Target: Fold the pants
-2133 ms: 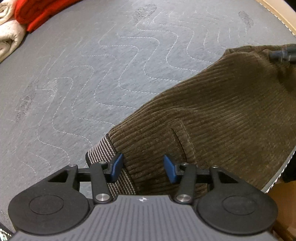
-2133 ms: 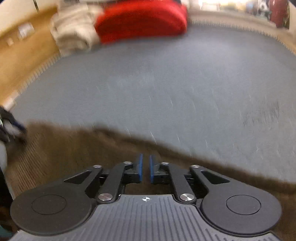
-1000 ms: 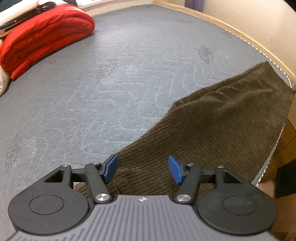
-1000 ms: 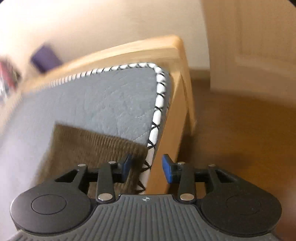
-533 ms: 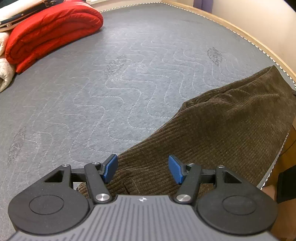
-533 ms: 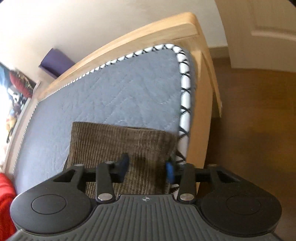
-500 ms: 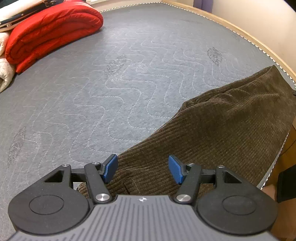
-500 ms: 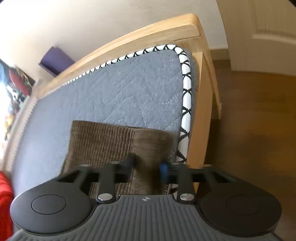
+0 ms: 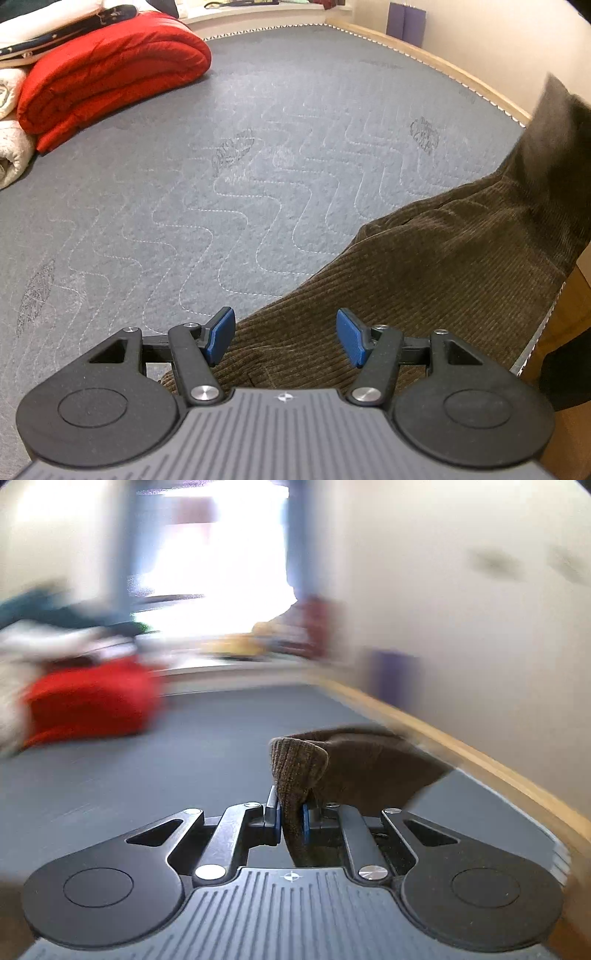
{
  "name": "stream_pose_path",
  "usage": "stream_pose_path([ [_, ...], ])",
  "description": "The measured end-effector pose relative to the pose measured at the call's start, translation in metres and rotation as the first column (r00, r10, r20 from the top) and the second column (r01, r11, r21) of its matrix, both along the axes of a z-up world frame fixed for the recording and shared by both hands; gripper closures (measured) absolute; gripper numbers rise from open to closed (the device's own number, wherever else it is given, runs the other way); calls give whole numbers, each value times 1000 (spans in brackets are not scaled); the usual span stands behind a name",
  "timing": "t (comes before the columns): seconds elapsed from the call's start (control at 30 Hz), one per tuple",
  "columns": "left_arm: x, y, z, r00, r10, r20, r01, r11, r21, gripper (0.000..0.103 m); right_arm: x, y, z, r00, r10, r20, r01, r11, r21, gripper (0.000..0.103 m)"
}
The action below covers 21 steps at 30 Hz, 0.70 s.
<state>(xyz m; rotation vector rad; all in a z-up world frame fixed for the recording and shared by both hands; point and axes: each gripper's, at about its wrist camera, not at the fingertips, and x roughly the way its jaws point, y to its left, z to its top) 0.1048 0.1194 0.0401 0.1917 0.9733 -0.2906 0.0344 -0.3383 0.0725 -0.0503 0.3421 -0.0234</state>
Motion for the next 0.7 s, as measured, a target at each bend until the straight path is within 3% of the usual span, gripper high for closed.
stream_pose_path([
  [0.07, -3, 1, 0, 1000, 2, -2, -2, 1000, -3, 37, -15, 71, -23, 983, 172, -57, -174, 984, -34, 92],
  [0.13, -5, 2, -2, 1000, 0, -10, 0, 1000, 1, 37, -24, 133, -65, 922, 329, -203, -344, 938, -42, 91],
  [0.17, -7, 3, -2, 1000, -1, -13, 1, 1000, 3, 36, -26, 158, -88, 869, 393, -300, -424, 905, -42, 90],
  [0.23, -10, 4, -3, 1000, -5, -20, 6, 1000, 4, 35, -29, 200, -142, 707, 455, -542, -555, 831, -26, 89],
  [0.27, -12, 4, -3, 1000, -8, -19, 8, 1000, 1, 33, -34, 212, -158, 660, 448, -604, -583, 812, -35, 86],
  [0.3, -15, 5, -2, 1000, -10, -16, 10, 1000, -2, 30, -47, 221, -161, 694, 435, -573, -597, 793, -121, 80],
  [0.33, -18, 6, 0, 1000, -15, -12, 14, 1000, -5, 30, -55, 229, -157, 693, 438, -572, -623, 763, -171, 77],
  [0.4, -23, 8, 3, 1000, -28, -1, 28, 1000, -14, 28, -61, 230, -143, 660, 479, -580, -652, 748, -124, 76],
  [0.43, -25, 10, 5, 999, -34, 7, 34, 999, -19, 28, -62, 227, -134, 649, 496, -577, -650, 755, -82, 70],
  [0.53, -29, 18, 9, 999, -31, 19, 31, 999, -31, 28, -58, 214, -118, 636, 510, -579, -628, 778, -6, 69],
  [0.7, -30, 29, 10, 1000, -3, 18, 3, 999, -35, 27, -38, 212, -121, 678, 478, -559, -565, 825, 21, 56],
])
